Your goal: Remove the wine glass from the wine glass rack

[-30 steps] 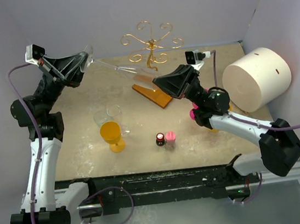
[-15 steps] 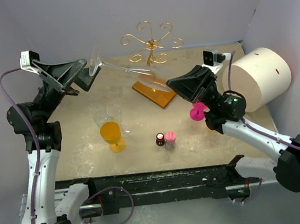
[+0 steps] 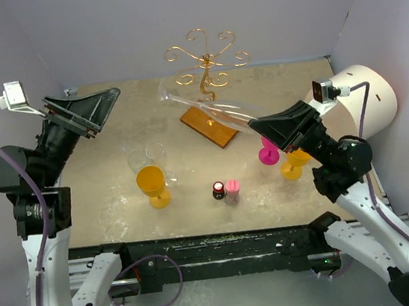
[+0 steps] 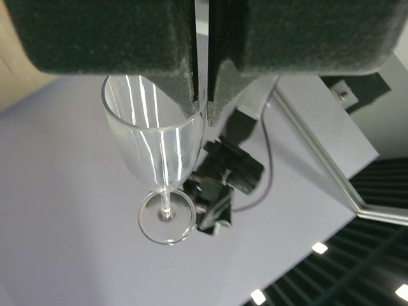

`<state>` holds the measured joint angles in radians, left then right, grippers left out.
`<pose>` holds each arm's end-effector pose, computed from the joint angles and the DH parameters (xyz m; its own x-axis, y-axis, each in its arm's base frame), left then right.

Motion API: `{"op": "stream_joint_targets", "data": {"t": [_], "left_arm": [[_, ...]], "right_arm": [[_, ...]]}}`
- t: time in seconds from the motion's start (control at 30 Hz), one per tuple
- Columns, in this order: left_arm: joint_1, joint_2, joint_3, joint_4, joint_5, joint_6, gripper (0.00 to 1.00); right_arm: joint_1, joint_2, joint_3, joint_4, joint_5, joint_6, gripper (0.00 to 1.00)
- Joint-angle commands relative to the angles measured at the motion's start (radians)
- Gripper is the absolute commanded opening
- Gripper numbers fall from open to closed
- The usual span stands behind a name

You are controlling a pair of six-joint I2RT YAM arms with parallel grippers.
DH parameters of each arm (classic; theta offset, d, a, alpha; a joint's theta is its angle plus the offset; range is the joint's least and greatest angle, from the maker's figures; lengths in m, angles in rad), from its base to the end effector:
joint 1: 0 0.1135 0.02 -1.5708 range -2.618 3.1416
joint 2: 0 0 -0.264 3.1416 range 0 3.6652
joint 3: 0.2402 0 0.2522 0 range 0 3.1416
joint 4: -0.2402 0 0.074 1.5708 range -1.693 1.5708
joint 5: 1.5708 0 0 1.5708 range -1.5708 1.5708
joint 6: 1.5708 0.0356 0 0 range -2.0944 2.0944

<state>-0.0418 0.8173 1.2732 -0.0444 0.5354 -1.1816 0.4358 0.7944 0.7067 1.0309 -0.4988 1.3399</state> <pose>0.1279 -0.0235 0.5096 -0.3139 -0.7833 -0.5366 0.5607 0.3032 -0.7705 0.1253 0.0771 0.4254 -0.4408 0.7377 -0.5113 -0.8574 -0.1776 0.4830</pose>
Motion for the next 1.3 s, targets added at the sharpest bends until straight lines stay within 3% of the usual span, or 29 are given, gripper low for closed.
{"op": "stream_joint_targets", "data": {"t": [0.0,0.2,0.4,0.5,0.77,1.03,1.27], "left_arm": [[-0.004,-0.012,0.129,-0.182,-0.131,0.279,0.99],[-0.004,-0.019,0.231,-0.307,-0.252,0.470,0.99],[-0.004,-0.023,0.234,-0.319,-0.300,0.549,0.99],[-0.004,-0.018,0.220,-0.317,-0.298,0.566,0.99],[-0.006,-0.025,0.204,-0.320,-0.310,0.632,0.99],[-0.058,-0.039,0.214,-0.350,-0.374,0.730,0.99],[-0.105,-0.049,0.219,-0.373,-0.434,0.812,0.99]], "right_arm": [[-0.005,-0.124,0.004,-0.331,-0.106,-0.278,0.00],[-0.005,-0.208,0.162,-0.993,-0.055,-0.716,0.00],[-0.005,-0.111,0.334,-1.290,-0.109,-0.965,0.00],[-0.005,-0.057,0.376,-1.376,-0.134,-1.012,0.00],[-0.002,0.124,0.536,-1.631,-0.012,-1.127,0.00],[0.133,0.382,0.713,-1.870,0.377,-1.109,0.00],[0.163,0.498,0.831,-1.998,0.480,-1.037,0.00]]}}
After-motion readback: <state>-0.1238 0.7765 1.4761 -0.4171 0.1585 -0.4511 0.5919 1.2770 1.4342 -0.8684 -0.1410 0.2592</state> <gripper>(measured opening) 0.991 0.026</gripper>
